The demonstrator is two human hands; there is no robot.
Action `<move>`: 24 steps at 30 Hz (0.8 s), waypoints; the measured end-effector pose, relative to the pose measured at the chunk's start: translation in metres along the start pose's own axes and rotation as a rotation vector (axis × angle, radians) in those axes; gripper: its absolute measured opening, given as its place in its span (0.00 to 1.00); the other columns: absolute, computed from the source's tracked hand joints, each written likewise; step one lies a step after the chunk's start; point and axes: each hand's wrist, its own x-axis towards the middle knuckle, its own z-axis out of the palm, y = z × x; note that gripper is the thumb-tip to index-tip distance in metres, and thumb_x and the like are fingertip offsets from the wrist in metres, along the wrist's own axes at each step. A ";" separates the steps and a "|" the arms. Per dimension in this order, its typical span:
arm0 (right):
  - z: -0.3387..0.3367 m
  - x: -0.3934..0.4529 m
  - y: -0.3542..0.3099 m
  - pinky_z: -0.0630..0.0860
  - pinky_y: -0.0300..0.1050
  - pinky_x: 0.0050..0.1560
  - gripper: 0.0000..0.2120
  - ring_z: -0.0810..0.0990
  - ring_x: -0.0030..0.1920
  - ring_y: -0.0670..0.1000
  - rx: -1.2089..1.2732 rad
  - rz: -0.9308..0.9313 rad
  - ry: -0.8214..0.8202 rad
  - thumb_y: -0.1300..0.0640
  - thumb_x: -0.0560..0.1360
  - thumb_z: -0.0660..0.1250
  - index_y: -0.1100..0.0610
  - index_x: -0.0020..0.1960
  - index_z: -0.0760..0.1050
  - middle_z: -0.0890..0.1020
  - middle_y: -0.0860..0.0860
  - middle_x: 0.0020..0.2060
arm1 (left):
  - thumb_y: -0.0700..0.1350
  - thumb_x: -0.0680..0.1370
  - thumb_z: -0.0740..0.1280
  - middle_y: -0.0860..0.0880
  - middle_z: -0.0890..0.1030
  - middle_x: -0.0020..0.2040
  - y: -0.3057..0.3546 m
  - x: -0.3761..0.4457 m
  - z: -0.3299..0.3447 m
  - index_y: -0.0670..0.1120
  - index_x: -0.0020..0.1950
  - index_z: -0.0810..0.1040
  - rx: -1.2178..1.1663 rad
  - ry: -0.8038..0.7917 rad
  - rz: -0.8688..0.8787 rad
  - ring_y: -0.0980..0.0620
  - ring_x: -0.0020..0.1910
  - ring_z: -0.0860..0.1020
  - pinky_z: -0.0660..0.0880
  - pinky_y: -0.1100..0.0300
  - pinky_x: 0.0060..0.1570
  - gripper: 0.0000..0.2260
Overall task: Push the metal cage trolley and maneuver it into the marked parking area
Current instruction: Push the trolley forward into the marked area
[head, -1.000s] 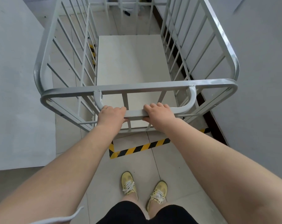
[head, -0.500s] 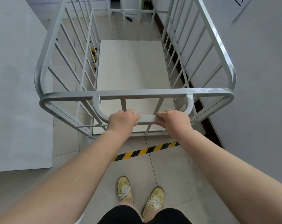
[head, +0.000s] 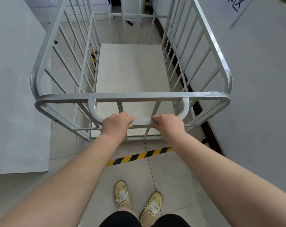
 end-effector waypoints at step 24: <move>-0.012 0.044 0.021 0.75 0.45 0.45 0.23 0.79 0.48 0.53 0.041 -0.038 -0.413 0.41 0.67 0.72 0.55 0.55 0.77 0.81 0.50 0.47 | 0.53 0.74 0.65 0.51 0.79 0.52 -0.025 0.032 -0.010 0.53 0.57 0.74 -0.034 -0.461 -0.009 0.48 0.52 0.77 0.74 0.56 0.46 0.12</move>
